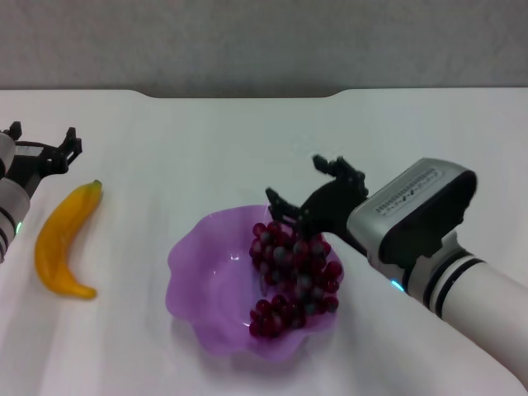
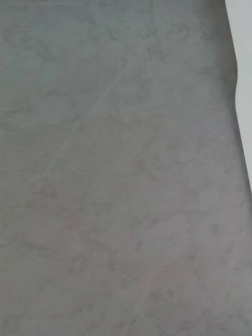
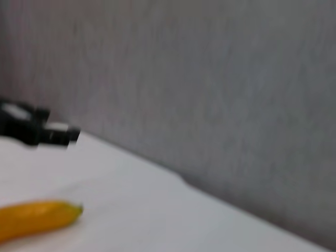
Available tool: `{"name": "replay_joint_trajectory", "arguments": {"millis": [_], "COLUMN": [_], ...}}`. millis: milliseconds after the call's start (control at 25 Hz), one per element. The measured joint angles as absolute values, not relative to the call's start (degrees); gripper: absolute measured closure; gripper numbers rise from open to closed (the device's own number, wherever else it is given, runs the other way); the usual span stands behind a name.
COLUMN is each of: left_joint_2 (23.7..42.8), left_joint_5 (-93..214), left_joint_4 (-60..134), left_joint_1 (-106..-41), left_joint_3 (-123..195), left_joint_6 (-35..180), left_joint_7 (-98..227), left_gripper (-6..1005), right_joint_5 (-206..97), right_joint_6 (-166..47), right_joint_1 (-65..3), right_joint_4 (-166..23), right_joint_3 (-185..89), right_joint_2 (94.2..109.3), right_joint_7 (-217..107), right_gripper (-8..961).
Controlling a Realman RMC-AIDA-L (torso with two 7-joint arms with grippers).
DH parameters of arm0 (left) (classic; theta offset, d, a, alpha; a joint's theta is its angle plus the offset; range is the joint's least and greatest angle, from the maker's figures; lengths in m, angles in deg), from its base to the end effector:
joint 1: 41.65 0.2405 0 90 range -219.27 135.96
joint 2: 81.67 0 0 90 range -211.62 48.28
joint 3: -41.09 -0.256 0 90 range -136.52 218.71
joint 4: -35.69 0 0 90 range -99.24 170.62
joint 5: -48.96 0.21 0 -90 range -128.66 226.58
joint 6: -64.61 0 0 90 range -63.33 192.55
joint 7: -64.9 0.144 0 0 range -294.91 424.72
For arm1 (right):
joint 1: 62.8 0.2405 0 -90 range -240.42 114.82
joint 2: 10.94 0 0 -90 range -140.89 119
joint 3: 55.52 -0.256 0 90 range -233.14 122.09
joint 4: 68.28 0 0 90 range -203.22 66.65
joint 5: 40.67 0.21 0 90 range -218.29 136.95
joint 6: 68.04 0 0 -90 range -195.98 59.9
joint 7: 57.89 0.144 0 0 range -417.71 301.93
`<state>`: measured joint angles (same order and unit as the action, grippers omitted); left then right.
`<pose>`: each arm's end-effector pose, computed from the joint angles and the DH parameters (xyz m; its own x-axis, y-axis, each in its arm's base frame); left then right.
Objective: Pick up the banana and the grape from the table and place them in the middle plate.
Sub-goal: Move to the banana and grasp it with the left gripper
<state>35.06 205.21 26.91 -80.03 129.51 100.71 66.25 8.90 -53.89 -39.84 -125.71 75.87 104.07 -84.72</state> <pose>-0.3284 0.4227 0.0130 0.7956 0.2096 0.5684 0.5823 -0.0055 -0.8130 0.1867 0.3484 -0.1049 0.8885 -0.1334 -0.4391 -0.4279 -0.5868 -0.6874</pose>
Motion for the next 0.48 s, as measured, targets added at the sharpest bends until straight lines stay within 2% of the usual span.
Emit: {"name": "replay_joint_trajectory", "arguments": {"millis": [480], "left_joint_2": [35.00], "left_joint_5": [205.0], "left_joint_4": [26.9], "left_joint_1": [-80.2], "left_joint_3": [129.5], "left_joint_6": [101.0], "left_joint_7": [66.3], "left_gripper": [118], "right_joint_5": [8.2], "right_joint_6": [-25.4], "right_joint_1": [-42.2], "right_joint_4": [-117.4], "right_joint_3": [75.4], "right_joint_2": [104.16], "right_joint_7": [-81.2], "right_gripper": [58]}}
